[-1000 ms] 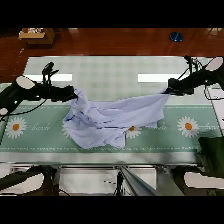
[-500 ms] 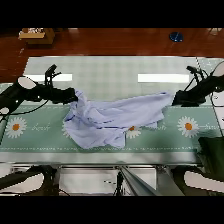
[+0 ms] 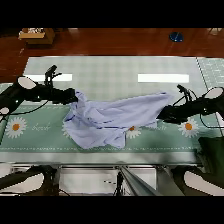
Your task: Fold the shirts.
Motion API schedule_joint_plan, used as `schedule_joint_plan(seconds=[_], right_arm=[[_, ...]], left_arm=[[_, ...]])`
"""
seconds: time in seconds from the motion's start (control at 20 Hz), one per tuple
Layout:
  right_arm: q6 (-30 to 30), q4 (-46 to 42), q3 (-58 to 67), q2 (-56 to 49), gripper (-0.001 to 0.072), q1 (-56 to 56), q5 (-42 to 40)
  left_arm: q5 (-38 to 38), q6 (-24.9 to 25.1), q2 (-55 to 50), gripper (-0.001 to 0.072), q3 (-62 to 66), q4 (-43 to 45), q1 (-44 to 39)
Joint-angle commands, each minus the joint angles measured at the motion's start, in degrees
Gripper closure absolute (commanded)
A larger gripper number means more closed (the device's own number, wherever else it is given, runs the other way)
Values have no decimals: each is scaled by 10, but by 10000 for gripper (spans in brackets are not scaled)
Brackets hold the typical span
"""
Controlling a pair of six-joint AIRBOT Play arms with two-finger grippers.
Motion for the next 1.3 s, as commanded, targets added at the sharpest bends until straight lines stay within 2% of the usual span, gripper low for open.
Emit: schedule_joint_plan(seconds=[0.0,0.5,0.55,0.6,0.7,0.8,0.85,0.9,0.95,1.0,1.05,1.25], right_arm=[[-6,21,-43,3,178,19,-26],[6,19,-62,3,187,20,-64],[9,19,-69,3,213,20,-81],[17,20,-77,3,286,20,-101],[28,26,-91,2,369,29,-137],[30,34,-95,-5,378,57,-158],[31,41,-95,-12,429,77,-165],[31,47,-95,-19,429,95,-171],[31,49,-94,-25,497,113,-180],[31,47,-94,-26,636,124,-187],[32,48,-90,-24,680,126,-187],[13,40,-13,34,681,100,-111]], left_arm=[[1,0,0,686,0,0,0],[2,0,0,686,1,0,0],[2,0,0,686,1,0,0],[2,0,0,686,1,0,0],[2,0,0,686,1,0,0],[2,0,0,686,1,0,0],[2,0,0,686,1,0,0],[2,0,0,686,1,0,0],[2,0,0,686,1,0,0],[2,0,0,686,1,0,0],[2,0,0,686,1,0,0],[2,2,20,688,28,0,0]])
